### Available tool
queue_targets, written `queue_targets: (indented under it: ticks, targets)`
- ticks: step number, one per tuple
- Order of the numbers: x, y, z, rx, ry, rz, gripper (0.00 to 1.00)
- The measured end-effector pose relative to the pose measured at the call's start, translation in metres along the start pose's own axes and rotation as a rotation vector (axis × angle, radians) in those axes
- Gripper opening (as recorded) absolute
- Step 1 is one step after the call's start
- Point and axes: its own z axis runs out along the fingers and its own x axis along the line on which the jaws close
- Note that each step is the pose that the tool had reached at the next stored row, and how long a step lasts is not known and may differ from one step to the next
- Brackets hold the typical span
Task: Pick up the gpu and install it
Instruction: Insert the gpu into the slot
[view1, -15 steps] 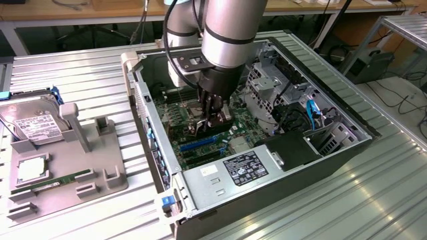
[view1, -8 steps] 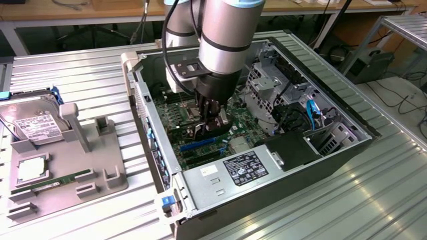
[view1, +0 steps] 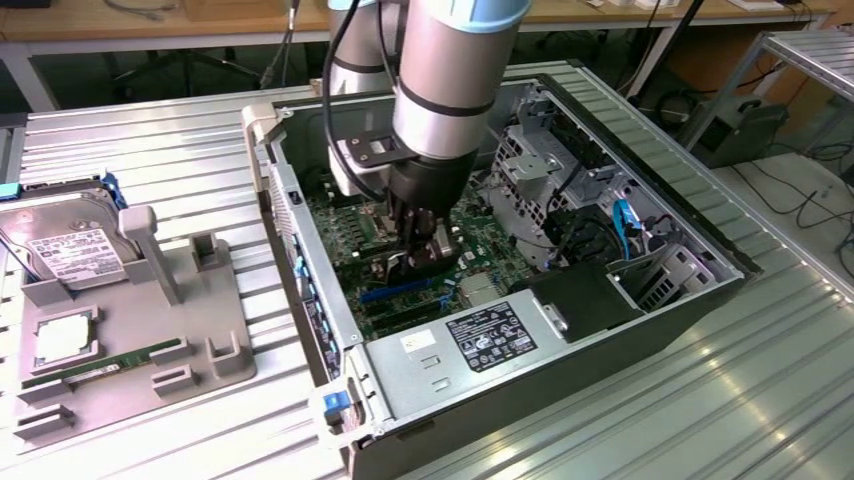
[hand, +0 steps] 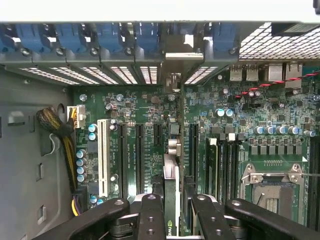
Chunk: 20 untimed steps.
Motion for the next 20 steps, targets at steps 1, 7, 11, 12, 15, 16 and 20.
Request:
queue_targets:
  ticks: [1,7,11,12,15,16,20]
  targets:
    - [0.0,0.0,0.0006,0.0001,-0.0028,0.0,0.26]
    - [-0.0001,0.0012,0.0022,0.0008,-0.0129,0.0,0.26]
    - [-0.0001,0.0058,0.0048,0.0024,-0.0128,0.003,0.26]
    - [-0.0001,0.0065,0.0055,0.0026,-0.0129,0.004,0.26]
    - [0.0,0.0072,0.007,0.0026,-0.0129,0.006,0.26]
    - [0.0,0.0074,0.0075,0.0027,-0.013,0.008,0.26]
    - [0.0004,0.0074,0.0099,0.0027,-0.0132,0.014,0.26]
